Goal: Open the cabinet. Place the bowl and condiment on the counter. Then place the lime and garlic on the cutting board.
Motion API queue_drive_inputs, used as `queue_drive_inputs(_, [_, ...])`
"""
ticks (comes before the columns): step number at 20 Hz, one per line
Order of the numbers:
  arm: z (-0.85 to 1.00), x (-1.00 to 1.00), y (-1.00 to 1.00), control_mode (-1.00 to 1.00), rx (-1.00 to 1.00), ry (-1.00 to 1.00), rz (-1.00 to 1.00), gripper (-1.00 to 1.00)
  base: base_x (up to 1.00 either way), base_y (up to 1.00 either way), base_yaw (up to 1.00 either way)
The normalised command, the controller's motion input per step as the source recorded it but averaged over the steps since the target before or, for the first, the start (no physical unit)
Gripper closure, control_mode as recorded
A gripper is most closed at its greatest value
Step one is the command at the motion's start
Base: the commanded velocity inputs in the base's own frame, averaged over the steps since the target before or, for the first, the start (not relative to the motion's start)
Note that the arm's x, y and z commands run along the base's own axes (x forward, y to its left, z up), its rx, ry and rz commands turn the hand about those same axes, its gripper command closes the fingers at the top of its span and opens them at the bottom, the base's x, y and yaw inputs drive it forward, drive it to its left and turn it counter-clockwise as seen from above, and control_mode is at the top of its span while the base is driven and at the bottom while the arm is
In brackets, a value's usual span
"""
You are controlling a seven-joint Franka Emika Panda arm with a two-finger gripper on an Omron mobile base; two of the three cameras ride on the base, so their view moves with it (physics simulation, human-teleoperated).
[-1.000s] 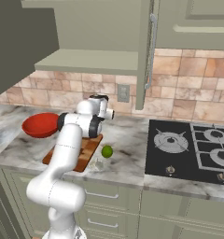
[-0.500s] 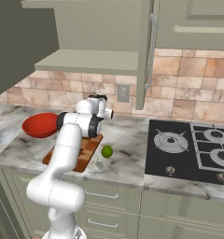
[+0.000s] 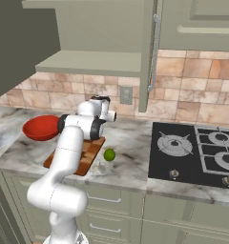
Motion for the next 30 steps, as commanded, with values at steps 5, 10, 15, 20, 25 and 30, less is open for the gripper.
queue_drive_inputs(5, [-0.08, 0.00, -0.20, -1.00, 0.02, 0.00, 0.00, -1.00, 0.00, 0.00, 0.00])
queue_drive_inputs(10, [-0.06, 0.00, -0.14, -1.00, 0.01, 0.00, 0.00, -1.00, 0.00, 0.00, 0.00])
queue_drive_inputs(15, [0.01, 0.00, -0.08, -1.00, 0.03, 0.00, 0.00, -1.00, 0.00, 0.00, 0.00])
queue_drive_inputs(20, [0.11, -0.13, -0.04, -1.00, 0.01, 0.00, 0.00, -1.00, 0.00, 0.00, 0.00])
queue_drive_inputs(25, [0.14, -0.25, -0.05, -1.00, 0.00, 0.00, 0.00, -1.00, 0.00, 0.00, 0.00])
queue_drive_inputs(30, [0.14, -0.31, -0.03, -1.00, 0.00, 0.00, 0.00, -1.00, 0.00, 0.00, 0.00])
